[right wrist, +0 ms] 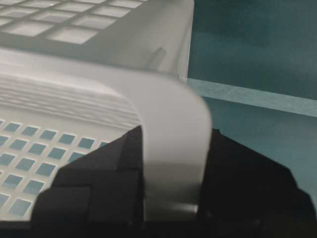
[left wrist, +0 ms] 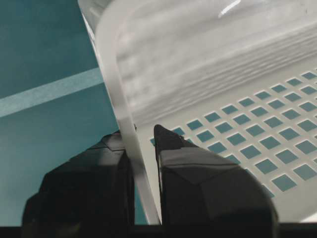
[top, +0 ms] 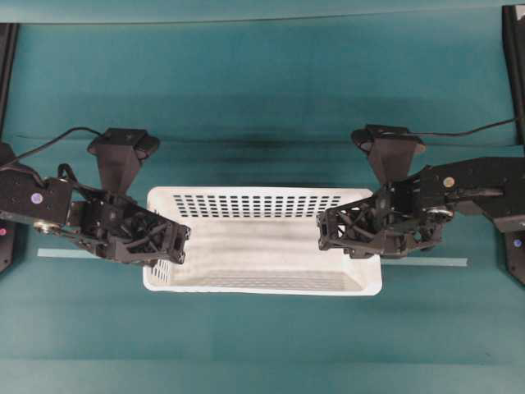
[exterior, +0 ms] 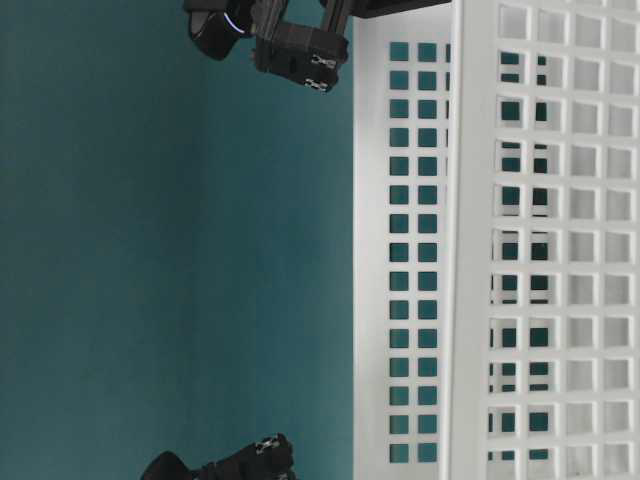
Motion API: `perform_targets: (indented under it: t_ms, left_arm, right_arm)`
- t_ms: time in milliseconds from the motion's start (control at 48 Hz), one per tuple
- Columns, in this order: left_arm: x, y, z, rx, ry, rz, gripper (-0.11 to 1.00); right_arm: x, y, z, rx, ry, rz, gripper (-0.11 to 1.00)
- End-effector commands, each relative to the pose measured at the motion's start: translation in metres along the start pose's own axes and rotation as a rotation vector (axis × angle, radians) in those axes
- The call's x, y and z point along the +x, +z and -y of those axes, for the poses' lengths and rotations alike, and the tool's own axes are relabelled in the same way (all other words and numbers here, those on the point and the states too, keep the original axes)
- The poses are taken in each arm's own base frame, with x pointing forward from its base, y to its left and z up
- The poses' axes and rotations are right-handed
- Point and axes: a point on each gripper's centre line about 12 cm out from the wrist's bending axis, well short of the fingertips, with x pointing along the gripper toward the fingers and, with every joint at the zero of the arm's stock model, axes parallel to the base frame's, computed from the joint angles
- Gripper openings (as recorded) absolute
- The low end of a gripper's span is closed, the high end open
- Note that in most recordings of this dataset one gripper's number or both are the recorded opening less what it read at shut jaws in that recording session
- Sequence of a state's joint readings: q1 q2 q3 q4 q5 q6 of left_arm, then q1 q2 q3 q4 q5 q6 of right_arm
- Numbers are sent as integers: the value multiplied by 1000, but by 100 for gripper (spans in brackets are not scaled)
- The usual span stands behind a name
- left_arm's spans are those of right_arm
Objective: Lift the white basket with both hands.
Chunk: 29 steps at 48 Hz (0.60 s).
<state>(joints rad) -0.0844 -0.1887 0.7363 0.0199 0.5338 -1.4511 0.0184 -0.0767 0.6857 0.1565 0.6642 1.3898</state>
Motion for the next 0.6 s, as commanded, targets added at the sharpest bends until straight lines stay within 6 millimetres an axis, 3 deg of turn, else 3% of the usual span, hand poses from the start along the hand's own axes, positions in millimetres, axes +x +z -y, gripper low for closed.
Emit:
perform_targets:
  t_ms: [0,312,458,583]
  left_arm:
    - [-1,-2,0,13,-3,-1,4]
    - [2,-1,3,26,-55,8,8]
    - [3,-1,1,26,-50,8,35]
    - [4,-2,-4,29,-41,6,71]
  right_arm:
    - [3,-7,3,-41,-14,-6,16]
    - [7,-6,5,-38,8,2,17]
    - [8,-4,4,-34,34,9,22]
    - [8,-4,4,-34,41,10,40]
